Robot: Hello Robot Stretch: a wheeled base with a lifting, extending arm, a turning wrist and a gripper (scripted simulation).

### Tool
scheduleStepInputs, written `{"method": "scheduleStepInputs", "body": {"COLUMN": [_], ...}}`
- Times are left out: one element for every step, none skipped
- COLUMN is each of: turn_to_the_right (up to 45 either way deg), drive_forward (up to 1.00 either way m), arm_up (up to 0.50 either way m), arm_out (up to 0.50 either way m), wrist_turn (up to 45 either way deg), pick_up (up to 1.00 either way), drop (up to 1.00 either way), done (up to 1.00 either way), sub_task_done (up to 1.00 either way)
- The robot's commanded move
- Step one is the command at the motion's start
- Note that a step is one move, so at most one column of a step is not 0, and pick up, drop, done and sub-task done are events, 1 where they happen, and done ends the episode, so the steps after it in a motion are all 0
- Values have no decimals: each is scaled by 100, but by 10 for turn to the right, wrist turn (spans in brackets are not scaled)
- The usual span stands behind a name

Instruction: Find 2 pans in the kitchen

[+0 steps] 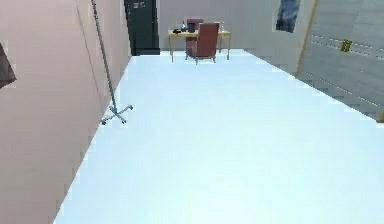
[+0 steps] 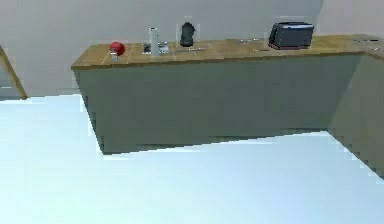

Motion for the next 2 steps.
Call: {"method": "scheduleStepInputs", "body": {"turn_to_the_right": [-30, 0], "drive_forward": [0, 100], "arm_up": [0, 0], "arm_out": [0, 0], "wrist_turn": [0, 0], "pick_up": [0, 0], "drop": [0, 0], "done": [0, 0], "sub_task_done": [0, 0]}}
